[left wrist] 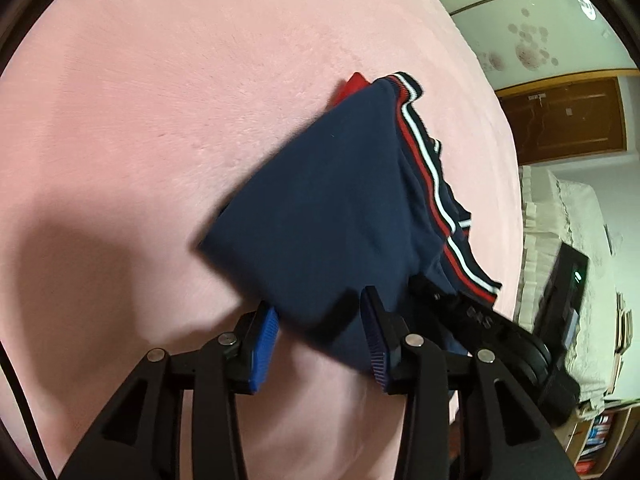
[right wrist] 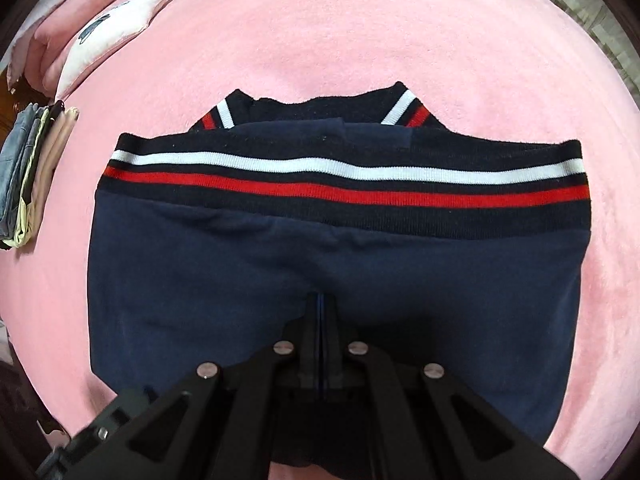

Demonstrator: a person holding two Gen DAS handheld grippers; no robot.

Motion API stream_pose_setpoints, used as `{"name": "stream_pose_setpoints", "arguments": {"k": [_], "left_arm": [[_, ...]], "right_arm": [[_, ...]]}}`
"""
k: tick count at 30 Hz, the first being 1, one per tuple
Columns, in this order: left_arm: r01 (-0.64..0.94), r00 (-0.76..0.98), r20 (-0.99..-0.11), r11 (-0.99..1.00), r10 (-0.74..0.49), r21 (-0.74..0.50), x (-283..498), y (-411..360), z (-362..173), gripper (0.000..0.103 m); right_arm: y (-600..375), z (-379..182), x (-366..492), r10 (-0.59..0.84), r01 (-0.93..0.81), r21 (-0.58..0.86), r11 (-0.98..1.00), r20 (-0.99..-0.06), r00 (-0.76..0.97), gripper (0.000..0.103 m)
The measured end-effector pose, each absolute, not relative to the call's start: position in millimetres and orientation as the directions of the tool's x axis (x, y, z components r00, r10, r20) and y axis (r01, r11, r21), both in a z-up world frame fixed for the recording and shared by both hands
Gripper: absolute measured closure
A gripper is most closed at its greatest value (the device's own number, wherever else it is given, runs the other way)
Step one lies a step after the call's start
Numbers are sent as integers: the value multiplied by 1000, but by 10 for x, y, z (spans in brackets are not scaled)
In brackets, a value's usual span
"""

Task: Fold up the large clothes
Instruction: 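Grasp one side of the jacket with the left gripper and fold it over the middle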

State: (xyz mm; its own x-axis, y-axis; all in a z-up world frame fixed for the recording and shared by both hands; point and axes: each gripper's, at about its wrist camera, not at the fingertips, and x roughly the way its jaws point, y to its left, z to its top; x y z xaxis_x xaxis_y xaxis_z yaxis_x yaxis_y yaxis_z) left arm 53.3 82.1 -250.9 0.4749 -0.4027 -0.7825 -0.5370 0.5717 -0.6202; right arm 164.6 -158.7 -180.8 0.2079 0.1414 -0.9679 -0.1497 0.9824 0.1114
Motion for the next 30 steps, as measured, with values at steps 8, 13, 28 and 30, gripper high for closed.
{"name": "stream_pose_setpoints", "arguments": {"k": [8,13,28,30], "left_arm": [[-552,499,-767,535,-402,-640,718,753,-2642,65],[-594,527,-764,481,-374,-645,815,725,-2668,65],[-609,473,-838,587,-272,-534,874,627,-2367,78],[-578,492,-827,608,-272,-544,882,596,-2259,82]], "right_arm": [[-1656,-1793,1668,164,-164,133,977,-967,194,103],[-1662,-1810,1668,158,-186,122,975,-969,189,103],[-1522,-1823,1699,134,-207,92,974,-971,198,103],[-1492,-1829,1718,135,-198,95,976,-971,197,103]]}}
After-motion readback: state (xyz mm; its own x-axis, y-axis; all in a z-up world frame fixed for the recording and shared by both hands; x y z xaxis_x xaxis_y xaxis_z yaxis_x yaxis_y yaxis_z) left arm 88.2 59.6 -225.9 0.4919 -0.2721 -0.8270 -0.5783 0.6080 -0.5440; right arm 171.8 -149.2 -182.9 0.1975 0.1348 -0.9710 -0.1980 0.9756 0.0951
